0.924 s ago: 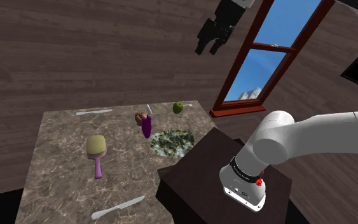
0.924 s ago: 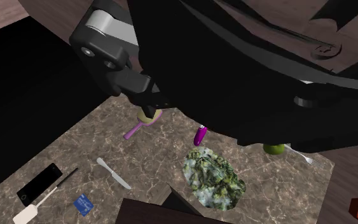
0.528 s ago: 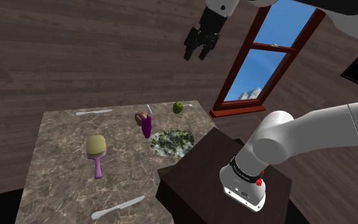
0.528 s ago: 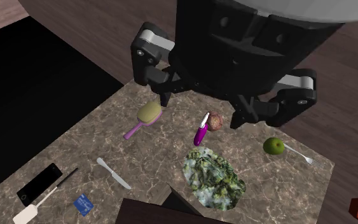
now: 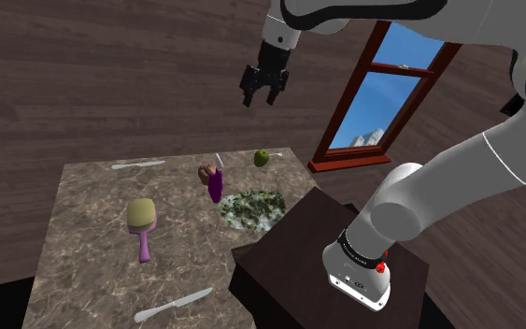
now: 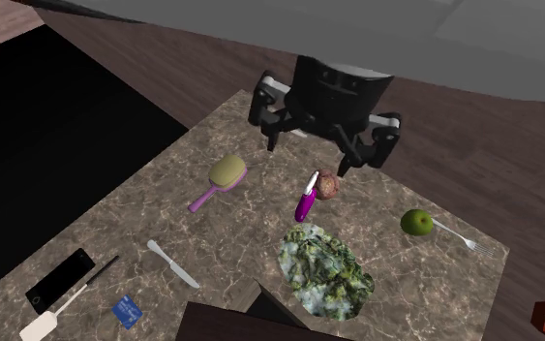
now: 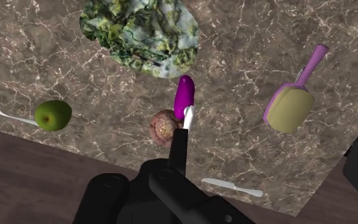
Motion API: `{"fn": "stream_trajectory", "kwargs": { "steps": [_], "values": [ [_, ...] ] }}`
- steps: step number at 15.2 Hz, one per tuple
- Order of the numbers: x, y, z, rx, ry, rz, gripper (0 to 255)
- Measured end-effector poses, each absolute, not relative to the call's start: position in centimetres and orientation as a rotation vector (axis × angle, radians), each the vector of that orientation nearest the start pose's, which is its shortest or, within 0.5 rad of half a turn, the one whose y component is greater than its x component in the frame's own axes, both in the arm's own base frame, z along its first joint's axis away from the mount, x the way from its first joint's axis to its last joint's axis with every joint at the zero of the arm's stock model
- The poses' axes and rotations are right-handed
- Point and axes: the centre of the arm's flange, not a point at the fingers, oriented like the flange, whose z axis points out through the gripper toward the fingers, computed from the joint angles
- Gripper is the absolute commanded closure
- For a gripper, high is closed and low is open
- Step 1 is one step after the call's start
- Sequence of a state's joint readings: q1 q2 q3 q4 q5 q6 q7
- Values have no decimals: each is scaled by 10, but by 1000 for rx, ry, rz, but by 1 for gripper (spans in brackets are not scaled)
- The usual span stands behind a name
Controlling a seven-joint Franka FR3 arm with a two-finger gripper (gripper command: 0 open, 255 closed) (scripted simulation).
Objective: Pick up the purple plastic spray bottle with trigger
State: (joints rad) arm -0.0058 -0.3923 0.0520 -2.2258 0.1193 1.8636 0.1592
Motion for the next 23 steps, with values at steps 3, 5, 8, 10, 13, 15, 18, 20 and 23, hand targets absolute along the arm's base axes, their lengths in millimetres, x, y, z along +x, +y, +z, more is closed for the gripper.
{"fn": "stream_trajectory", "kwargs": {
  "steps": [3,5,8,10,13,15,18,20,23],
  "values": [
    [465,29,502,-3034,254,34,0],
    [486,26,483,-3033,272,77,0],
    [513,23,448,-3029,299,143,0],
    [530,20,422,-3025,317,188,0],
    [552,13,392,-3019,343,254,0],
    [570,15,365,-3013,361,296,0],
    [589,10,327,-3004,387,362,0],
    [603,5,299,-2997,405,405,0],
    [622,-1,263,-2985,430,470,0]
  ]
}}
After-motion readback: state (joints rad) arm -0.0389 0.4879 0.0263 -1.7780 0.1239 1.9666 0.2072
